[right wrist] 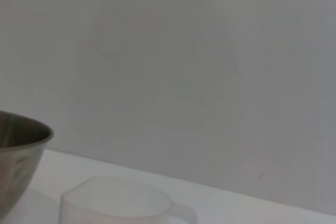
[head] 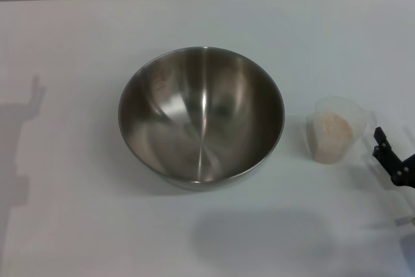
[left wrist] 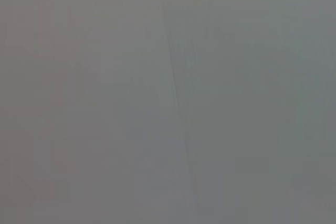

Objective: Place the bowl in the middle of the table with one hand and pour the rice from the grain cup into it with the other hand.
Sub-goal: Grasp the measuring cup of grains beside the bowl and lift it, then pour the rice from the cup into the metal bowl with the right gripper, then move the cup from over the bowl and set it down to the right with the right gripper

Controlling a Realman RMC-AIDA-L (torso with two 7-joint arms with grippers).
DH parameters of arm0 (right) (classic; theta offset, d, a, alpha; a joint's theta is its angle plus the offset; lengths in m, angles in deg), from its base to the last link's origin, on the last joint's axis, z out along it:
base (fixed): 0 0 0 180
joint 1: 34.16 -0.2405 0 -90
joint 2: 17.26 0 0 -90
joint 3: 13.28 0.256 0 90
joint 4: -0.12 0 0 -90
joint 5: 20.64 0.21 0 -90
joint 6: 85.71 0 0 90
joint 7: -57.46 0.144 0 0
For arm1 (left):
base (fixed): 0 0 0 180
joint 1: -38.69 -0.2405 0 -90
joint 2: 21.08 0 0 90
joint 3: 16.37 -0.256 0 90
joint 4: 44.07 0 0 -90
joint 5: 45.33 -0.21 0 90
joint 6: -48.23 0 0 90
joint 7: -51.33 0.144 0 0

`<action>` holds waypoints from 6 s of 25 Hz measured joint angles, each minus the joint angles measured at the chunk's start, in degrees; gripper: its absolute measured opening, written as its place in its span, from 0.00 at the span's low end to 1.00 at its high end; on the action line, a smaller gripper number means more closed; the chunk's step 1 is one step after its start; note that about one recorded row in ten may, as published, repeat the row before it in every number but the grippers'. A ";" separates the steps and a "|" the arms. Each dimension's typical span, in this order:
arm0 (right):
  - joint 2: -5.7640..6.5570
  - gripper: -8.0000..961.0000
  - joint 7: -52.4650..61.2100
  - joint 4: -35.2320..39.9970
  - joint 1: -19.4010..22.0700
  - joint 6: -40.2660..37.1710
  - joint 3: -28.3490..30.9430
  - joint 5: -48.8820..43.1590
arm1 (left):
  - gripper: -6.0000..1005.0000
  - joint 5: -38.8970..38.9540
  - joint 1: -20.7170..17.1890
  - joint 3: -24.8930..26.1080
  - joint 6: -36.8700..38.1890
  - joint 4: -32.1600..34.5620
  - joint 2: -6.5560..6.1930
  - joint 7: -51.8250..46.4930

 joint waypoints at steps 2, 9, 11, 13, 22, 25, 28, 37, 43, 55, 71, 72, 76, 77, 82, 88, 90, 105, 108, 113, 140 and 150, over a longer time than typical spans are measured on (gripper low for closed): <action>0.00 0.85 0.01 -0.01 -0.19 0.40 -0.06 -0.01 | 0.81 0.00 -0.01 0.00 0.01 0.01 0.00 -0.02; -0.02 0.84 0.03 -0.20 -1.49 2.80 -0.13 -0.02 | 0.81 0.00 0.03 -0.17 0.04 0.06 0.00 -0.04; -0.03 0.84 0.03 -0.49 -1.69 2.84 -0.13 -0.02 | 0.81 0.00 0.04 -0.21 0.06 0.07 0.00 -0.05; -0.03 0.83 0.04 -0.67 -1.83 2.84 -0.13 -0.02 | 0.81 0.00 0.06 -0.25 0.07 0.09 0.00 -0.06; 0.01 0.82 0.04 -0.81 -2.42 2.76 0.12 0.05 | 0.81 -0.21 -0.03 -0.40 0.08 0.73 0.00 -0.07; 0.04 0.81 0.04 -0.70 -2.64 2.80 0.34 0.25 | 0.81 -0.19 -0.09 -0.84 0.08 0.85 0.00 -0.07; 0.09 0.80 0.04 -0.54 -2.98 2.85 0.40 0.40 | 0.81 -0.15 -0.11 -0.94 0.08 1.31 0.00 -0.07; 0.14 0.78 0.03 -0.50 -3.99 2.85 0.01 0.19 | 0.81 -0.12 -0.11 -1.15 0.07 1.58 0.00 -0.14; 0.14 0.77 0.03 -0.75 -4.15 2.85 -0.13 0.02 | 0.81 -0.09 0.27 -1.35 0.07 2.31 0.00 -0.76; 0.00 0.25 -0.29 -0.77 -4.89 4.30 0.01 -0.05 | 0.81 -0.09 0.45 -1.51 0.07 2.50 0.00 -0.97; 0.11 0.03 -0.57 0.04 -4.17 -3.55 1.28 0.57 | 0.81 -0.11 0.87 -1.74 0.01 2.99 0.07 -0.95; 0.15 0.03 -0.60 0.29 -4.18 -5.10 1.46 0.59 | 0.81 -0.11 0.87 -1.74 0.01 2.99 0.07 -0.95; 0.26 0.03 -0.64 1.60 -5.63 -10.95 2.01 0.62 | 0.81 -0.15 0.92 -2.03 -0.28 3.40 0.15 -0.94; 0.28 0.02 -0.65 2.07 -6.44 -12.27 2.04 0.62 | 0.81 -0.15 0.92 -2.03 -0.28 3.40 0.15 -0.94; 0.32 0.03 -2.58 3.69 -11.49 -15.16 1.63 0.26 | 0.81 -0.13 1.04 -2.12 -0.29 3.73 0.18 -0.95; 0.16 0.02 -16.37 1.97 -17.15 -14.21 0.50 -3.33 | 0.81 -0.09 1.16 -2.11 -0.29 3.81 0.27 -1.32; 0.20 0.02 -26.80 -0.48 -18.44 -12.90 0.49 -5.81 | 0.81 -0.09 1.24 -2.16 -0.46 3.81 0.27 -1.34; -0.08 0.02 -80.98 -10.63 -18.72 -8.13 0.48 -10.76 | 0.81 -0.09 1.79 -2.39 -1.04 3.78 0.27 -1.46; -0.13 0.02 -84.71 -10.88 -18.72 -7.68 0.67 -13.07 | 0.81 -0.10 1.81 -2.39 -1.05 3.78 0.27 -1.46; -0.27 0.02 -96.60 -12.40 -18.92 -3.39 0.76 -15.10 | 0.81 -0.10 1.83 -2.37 -1.08 3.78 0.27 -1.47; -0.29 0.02 -136.13 -17.49 -18.97 2.06 1.54 -18.56 | 0.81 -0.09 1.84 -2.46 -1.07 3.87 0.27 -1.47; -0.29 0.02 -100.19 -22.35 -16.25 -1.45 9.34 -18.31 | 0.81 -0.10 1.67 -2.46 -1.07 3.86 0.27 -1.48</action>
